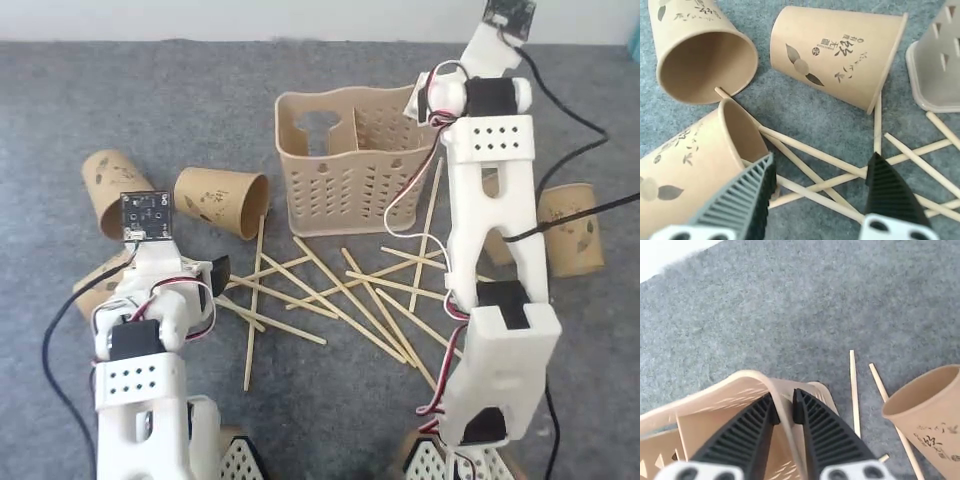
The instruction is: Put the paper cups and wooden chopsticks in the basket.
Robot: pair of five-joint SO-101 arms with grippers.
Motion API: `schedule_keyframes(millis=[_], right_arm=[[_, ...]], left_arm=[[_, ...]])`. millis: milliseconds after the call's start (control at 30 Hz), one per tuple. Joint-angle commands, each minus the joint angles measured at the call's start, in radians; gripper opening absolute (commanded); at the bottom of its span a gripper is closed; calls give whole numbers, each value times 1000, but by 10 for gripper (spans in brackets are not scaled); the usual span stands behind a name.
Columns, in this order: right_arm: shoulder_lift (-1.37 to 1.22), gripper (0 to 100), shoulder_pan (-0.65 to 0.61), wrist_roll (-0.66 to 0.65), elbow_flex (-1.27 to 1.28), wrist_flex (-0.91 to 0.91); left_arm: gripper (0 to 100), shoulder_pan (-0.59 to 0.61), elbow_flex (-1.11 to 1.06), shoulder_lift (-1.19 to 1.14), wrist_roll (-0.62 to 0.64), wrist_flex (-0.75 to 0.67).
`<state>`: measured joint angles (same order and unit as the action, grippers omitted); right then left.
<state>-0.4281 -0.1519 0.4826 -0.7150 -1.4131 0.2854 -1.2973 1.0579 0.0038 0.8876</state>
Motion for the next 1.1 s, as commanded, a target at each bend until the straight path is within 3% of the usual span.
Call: schedule_keyframes(millis=[0,133,333,633,767,967,1067], right_arm=[[-22,7,10,26,-37,-2],[-21,36,13,18,-41,-12],[68,235,4,-49,-43,-71],[403,191,-16,-233,-43,-277],[498,169,2,-333,-26,-387],[691,101,28,-523,327,-381],[803,95,28,-603,508,-378]], left_arm=[[276,2,8,23,-8,-23],[276,2,8,23,-8,-23],[276,2,8,23,-8,-23],[277,2,16,23,-2,-14],[276,23,85,17,5,71],[277,229,200,15,49,126],[278,264,214,14,49,127]])
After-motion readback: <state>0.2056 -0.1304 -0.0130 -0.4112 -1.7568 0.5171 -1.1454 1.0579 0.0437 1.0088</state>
